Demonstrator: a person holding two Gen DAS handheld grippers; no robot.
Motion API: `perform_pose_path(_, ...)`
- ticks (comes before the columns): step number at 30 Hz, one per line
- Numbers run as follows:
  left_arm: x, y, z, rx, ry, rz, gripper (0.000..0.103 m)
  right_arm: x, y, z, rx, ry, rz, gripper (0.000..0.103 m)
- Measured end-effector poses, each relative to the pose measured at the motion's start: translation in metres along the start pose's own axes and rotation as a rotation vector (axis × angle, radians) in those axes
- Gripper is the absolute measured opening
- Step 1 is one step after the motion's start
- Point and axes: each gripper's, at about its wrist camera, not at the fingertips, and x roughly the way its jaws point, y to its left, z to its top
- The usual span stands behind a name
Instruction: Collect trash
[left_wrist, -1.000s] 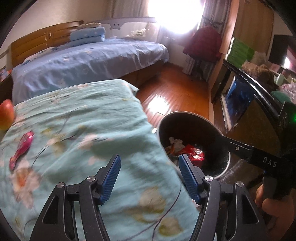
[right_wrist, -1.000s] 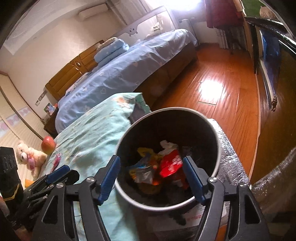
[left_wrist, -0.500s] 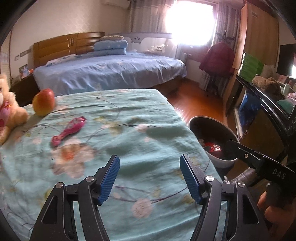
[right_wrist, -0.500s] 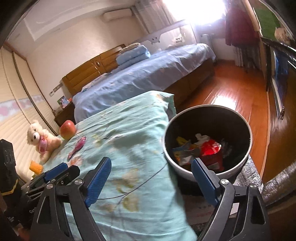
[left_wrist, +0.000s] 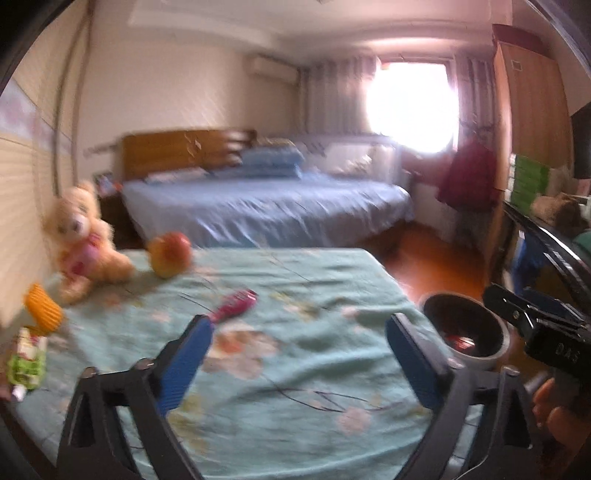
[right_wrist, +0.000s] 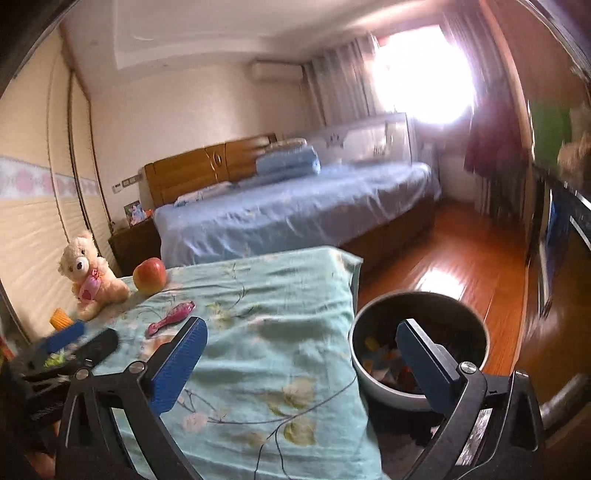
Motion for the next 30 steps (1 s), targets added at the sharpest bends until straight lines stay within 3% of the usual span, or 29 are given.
perform_pose_path(12, -0.021, -0.008, -0.017, 0.022, -0.071, 0.104, 0.102, 0.011, 0.019, -0.023, -0.049, -0.010, 0.020, 0.103)
perform_pose_path(30, -0.018, -0.007, -0.016, 0.046, -0.066, 0.121, 0.102, 0.004, 0.019, -0.019, -0.032, -0.015, 0.032, 0.103)
